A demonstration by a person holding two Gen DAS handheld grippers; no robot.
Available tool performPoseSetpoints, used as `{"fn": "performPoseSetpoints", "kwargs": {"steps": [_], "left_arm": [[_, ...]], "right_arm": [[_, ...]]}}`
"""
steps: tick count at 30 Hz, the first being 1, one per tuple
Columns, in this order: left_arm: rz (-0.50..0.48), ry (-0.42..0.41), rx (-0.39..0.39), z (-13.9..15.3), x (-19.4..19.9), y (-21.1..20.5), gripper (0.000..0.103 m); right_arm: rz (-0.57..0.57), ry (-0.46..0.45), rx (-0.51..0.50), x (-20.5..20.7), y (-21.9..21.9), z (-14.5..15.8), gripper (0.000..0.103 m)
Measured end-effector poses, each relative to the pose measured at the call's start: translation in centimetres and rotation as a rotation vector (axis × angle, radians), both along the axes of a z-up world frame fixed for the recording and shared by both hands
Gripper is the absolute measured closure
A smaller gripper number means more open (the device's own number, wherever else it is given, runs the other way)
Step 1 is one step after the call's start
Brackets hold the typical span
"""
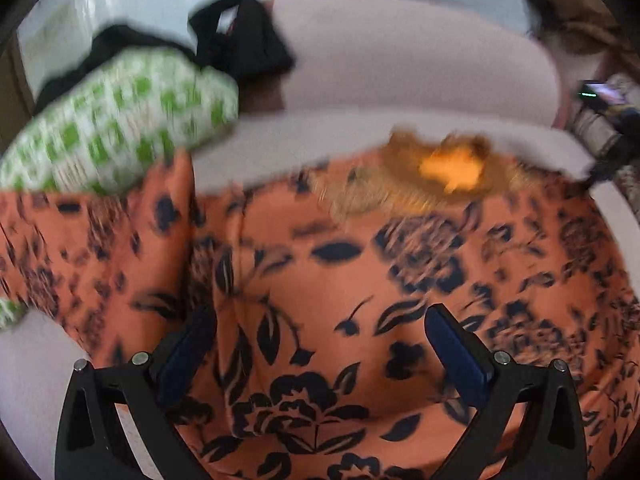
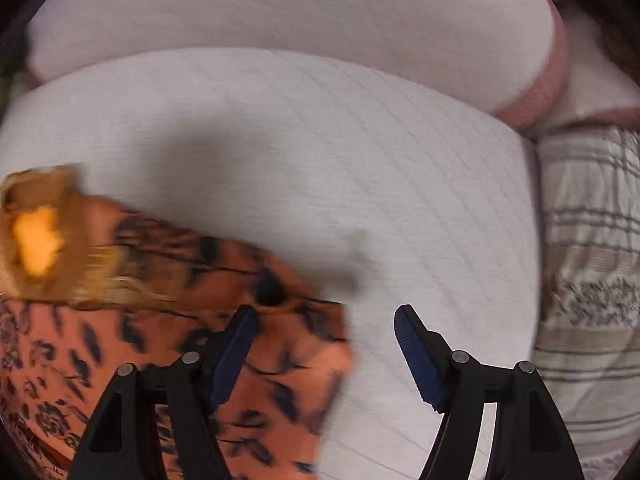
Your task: Fold small clothes
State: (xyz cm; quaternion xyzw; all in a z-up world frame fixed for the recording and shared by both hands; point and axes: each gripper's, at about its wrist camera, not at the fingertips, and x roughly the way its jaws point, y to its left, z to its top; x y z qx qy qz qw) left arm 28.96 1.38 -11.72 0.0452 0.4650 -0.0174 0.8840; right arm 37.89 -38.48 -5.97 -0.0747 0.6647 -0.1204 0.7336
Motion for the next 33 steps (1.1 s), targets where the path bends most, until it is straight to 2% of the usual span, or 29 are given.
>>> {"fn": "performPoseSetpoints", "kwargs": {"steps": [2,3,4,6,9,11,14,16,17,18,20,25,26,29,30,33], "left_arm": [[0.015,0.054,-0.012,-1.8,0.3,0.5,0.0],[0.015,0.034,-0.032,-1.8,-0.1,0.8,0.0],[0.011,0.022,-0.033,-1.8,-0.3,0.9,0.0],[0.008,0.018,-0.019,-1.8,-0.5,0.7,0.0],[0.011,0.017,-0.015,-1.9,-0.6,0.7,0.0],[0.011,0.019,-0.011,-1.8,-0.6,0.7,0.0],[0.003,0.019,-0.006,-1.8,-0.5,0.6,0.0],[-0.001,0.017,-0.002,-1.7,-0.2,0.7,0.0],[-0.003,0.014,0.0,-1.8,-0.2,0.7,0.0],[-0.004,0.012,0.0,-1.8,-0.3,0.6,0.0],[-0.004,0.01,-0.002,-1.8,-0.3,0.6,0.0],[-0.005,0.012,0.001,-1.8,-0.5,0.5,0.0],[-0.005,0.012,0.0,-1.8,-0.5,0.5,0.0],[-0.006,0.012,0.0,-1.8,-0.5,0.5,0.0],[-0.006,0.012,-0.001,-1.8,-0.4,0.6,0.0],[-0.007,0.01,-0.004,-1.9,-0.4,0.6,0.0]], "right_arm": [[-0.038,-0.004,-0.145,-0.4,-2.6,-0.2,0.029],[-0.092,-0.05,-0.123,-0.8,-4.3,0.3,0.029],[-0.111,-0.122,-0.007,-1.4,-5.3,1.2,0.029],[-0.083,-0.189,0.112,-1.8,-4.6,2.6,0.027],[0.065,-0.155,0.212,-1.0,0.6,2.6,0.027],[0.126,-0.1,0.156,-0.2,3.4,1.4,0.027],[0.08,-0.026,-0.012,1.1,3.6,-1.6,0.027],[0.049,-0.026,-0.003,1.1,2.0,-2.0,0.024],[0.03,-0.024,-0.039,1.0,1.0,-2.0,0.024],[0.019,-0.036,-0.061,0.9,-0.4,-1.9,0.018],[-0.03,-0.039,0.0,0.6,-2.6,-2.1,0.016],[-0.009,-0.095,-0.042,0.8,-2.6,-1.9,0.016],[-0.024,-0.131,-0.062,1.0,-1.8,-1.2,0.016],[-0.111,-0.285,-0.159,1.4,-3.0,1.7,0.016],[-0.119,-0.312,-0.121,1.0,-3.6,2.2,0.015],[-0.086,-0.339,0.109,-1.0,-3.7,2.8,0.014]]}}
